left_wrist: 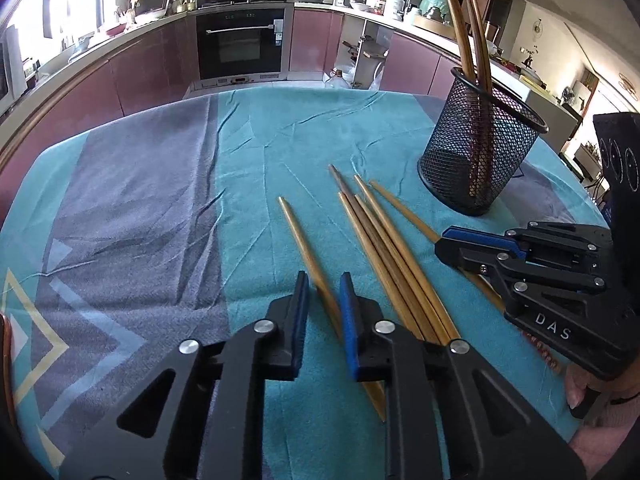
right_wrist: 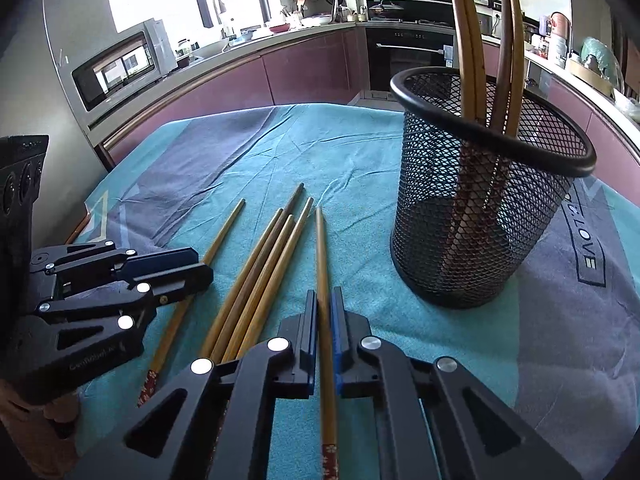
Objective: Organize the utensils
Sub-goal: 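Close the left tool on a chopstick while the right tool grasps another, then lift the left tool's chopstick over the mesh holder while the right tool does likewise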
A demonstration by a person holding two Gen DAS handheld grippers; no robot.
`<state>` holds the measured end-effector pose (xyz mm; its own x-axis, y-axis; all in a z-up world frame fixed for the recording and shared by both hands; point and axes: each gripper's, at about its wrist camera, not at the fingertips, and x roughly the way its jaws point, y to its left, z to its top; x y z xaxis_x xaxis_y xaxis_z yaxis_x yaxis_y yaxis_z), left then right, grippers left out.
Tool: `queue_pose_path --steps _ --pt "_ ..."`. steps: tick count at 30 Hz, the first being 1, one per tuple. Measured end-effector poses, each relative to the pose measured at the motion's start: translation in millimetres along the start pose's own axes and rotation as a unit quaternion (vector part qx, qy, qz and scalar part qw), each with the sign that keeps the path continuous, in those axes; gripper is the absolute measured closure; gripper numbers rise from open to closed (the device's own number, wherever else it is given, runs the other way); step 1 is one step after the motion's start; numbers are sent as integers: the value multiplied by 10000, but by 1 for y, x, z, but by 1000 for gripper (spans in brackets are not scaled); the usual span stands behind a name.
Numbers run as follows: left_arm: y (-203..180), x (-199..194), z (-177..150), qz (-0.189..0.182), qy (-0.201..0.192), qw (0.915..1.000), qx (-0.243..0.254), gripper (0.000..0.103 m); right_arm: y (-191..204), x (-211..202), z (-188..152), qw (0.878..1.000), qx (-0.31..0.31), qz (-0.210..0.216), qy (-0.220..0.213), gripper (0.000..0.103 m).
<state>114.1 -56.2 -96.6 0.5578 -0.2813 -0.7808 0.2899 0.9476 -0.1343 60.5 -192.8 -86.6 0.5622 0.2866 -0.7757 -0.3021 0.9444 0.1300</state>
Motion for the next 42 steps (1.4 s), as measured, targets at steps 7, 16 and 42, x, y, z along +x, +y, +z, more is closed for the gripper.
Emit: queue_pose_path --steps 7,16,42 --pt "1 -2 -2 -40 -22 9999 -103 92 -4 -9 -1 9999 30 81 -57 98" --pt "7 -13 -4 -220 -59 9995 -235 96 -8 -33 -2 9988 115 377 -291 98" --pt "-6 -123 36 -1619 -1155 9800 -44 96 -45 -128 16 9834 512 652 -1612 98"
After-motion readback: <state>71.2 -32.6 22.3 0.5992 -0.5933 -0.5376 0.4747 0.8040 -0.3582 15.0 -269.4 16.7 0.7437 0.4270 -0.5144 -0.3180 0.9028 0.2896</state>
